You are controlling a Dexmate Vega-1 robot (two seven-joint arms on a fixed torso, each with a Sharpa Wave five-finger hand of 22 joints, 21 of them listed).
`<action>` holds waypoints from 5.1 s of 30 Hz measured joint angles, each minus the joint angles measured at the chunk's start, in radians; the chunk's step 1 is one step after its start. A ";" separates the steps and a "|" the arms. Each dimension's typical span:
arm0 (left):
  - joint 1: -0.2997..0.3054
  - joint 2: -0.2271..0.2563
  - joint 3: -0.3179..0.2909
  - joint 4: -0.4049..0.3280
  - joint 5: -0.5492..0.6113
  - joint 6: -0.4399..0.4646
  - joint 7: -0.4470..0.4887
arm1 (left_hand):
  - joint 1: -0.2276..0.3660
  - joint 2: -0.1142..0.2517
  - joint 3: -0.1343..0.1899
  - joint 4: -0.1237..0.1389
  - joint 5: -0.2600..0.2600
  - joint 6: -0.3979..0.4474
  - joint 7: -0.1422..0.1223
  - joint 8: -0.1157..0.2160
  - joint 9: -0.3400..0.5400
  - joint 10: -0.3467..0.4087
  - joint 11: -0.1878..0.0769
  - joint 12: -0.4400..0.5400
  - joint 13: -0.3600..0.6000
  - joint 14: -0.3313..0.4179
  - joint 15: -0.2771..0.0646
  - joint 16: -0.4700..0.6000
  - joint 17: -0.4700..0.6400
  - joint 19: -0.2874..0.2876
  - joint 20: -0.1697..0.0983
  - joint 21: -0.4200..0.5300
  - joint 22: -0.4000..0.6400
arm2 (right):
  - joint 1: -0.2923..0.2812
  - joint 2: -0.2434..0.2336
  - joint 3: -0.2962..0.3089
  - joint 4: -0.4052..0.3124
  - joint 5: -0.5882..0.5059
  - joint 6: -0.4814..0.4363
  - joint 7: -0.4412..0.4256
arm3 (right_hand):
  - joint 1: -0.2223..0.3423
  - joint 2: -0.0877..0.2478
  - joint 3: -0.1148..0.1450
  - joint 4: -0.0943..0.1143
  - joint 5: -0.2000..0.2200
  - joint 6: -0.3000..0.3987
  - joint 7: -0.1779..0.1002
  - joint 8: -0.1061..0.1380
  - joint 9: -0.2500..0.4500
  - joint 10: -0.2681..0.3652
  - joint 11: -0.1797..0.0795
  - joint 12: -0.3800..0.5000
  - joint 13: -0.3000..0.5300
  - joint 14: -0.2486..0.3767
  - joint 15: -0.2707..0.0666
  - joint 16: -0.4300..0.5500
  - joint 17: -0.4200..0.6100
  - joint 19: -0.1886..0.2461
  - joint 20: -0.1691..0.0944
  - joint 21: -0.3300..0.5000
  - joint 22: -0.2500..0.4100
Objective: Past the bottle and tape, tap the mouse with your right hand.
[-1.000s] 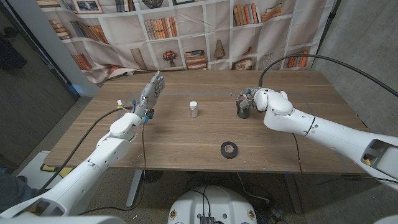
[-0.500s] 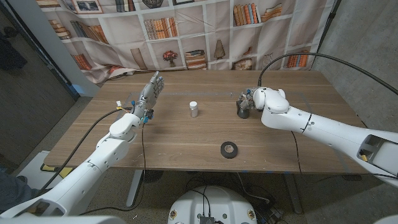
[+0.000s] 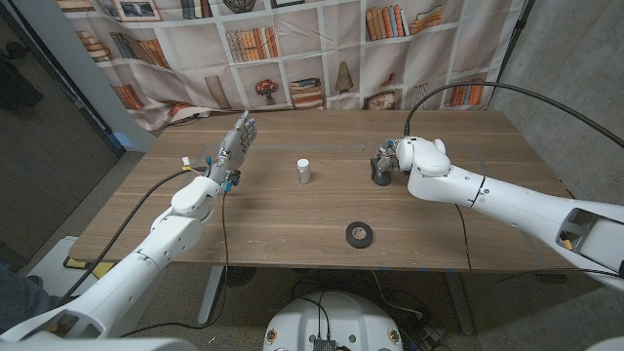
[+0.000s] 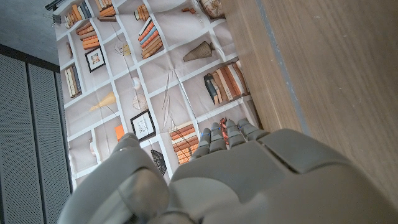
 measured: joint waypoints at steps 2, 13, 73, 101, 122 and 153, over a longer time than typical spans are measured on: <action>-0.001 0.000 0.000 0.000 0.000 0.000 0.000 | 0.000 0.000 0.000 0.000 0.000 0.000 0.000 0.000 0.000 0.000 0.000 0.000 0.000 0.000 0.000 0.000 0.000 0.000 0.000 0.000 0.000 | 0.003 0.001 -0.003 0.002 0.001 -0.001 0.001 | 0.000 0.000 0.000 0.000 0.000 0.002 -0.002 0.000 -0.001 0.000 0.000 0.000 -0.001 -0.002 0.002 0.000 -0.004 0.000 0.000 0.000 0.000; -0.001 -0.001 0.001 0.003 -0.001 0.000 -0.001 | 0.000 0.000 0.000 0.000 0.000 0.000 0.000 0.000 0.000 0.000 0.000 0.000 0.000 0.000 0.000 0.000 0.000 -0.002 0.002 0.000 0.000 | 0.019 0.006 -0.029 0.014 0.001 -0.010 0.010 | -0.004 0.004 0.000 0.000 0.000 0.007 -0.011 -0.004 -0.002 -0.009 0.001 0.000 0.001 -0.002 0.002 0.000 -0.009 0.006 0.006 -0.009 -0.006; 0.028 0.018 -0.001 -0.088 0.022 0.022 0.038 | 0.008 0.008 0.000 0.000 -0.004 0.000 0.000 0.000 0.000 0.000 0.000 0.001 0.000 0.000 0.000 0.000 0.000 -0.007 0.007 0.000 0.000 | -0.336 -0.077 0.314 -0.194 -0.017 0.214 -0.417 | -0.004 0.004 -0.024 -0.004 -0.035 0.019 -0.046 0.000 0.001 -0.020 0.002 -0.008 0.007 -0.012 0.000 0.003 -0.060 0.011 0.000 -0.022 -0.004; 0.020 0.028 0.003 -0.091 0.025 0.035 0.032 | 0.008 0.008 -0.004 -0.004 -0.004 0.000 0.000 0.000 0.000 0.000 0.000 -0.006 0.000 -0.004 -0.004 0.000 0.000 -0.013 0.013 -0.004 0.000 | -0.458 -0.084 0.474 -0.207 0.170 0.373 -0.565 | -0.697 0.059 -0.218 0.196 -0.379 0.164 0.034 0.025 0.012 -0.665 0.170 -0.616 -0.147 -0.669 0.146 -0.523 -0.366 -0.445 0.140 -0.360 -0.350; 0.035 0.046 -0.007 -0.106 0.020 0.036 0.024 | 0.008 0.008 -0.004 -0.004 -0.003 0.005 0.005 0.000 0.000 0.000 0.000 -0.006 0.000 -0.004 -0.004 0.000 0.000 -0.013 0.013 -0.004 0.000 | -0.574 -0.057 0.647 -0.091 0.534 0.730 -0.648 | -0.917 -0.002 -0.323 0.257 -0.469 0.059 0.084 0.010 0.005 -0.872 0.253 -0.751 -0.177 -0.979 0.253 -0.789 -0.388 -0.748 0.183 -0.578 -0.611; 0.074 0.059 -0.021 -0.157 0.021 0.031 0.046 | 0.017 -0.001 -0.008 -0.008 -0.003 0.018 0.018 0.000 0.000 0.004 0.004 -0.006 -0.003 -0.004 -0.004 0.000 0.000 -0.016 0.009 -0.004 0.000 | -0.593 0.085 0.763 0.247 1.047 1.207 -0.527 | -0.925 -0.001 -0.331 0.254 -0.465 0.042 0.090 0.010 0.005 -0.868 0.257 -0.756 -0.177 -0.981 0.256 -0.807 -0.388 -0.749 0.184 -0.592 -0.646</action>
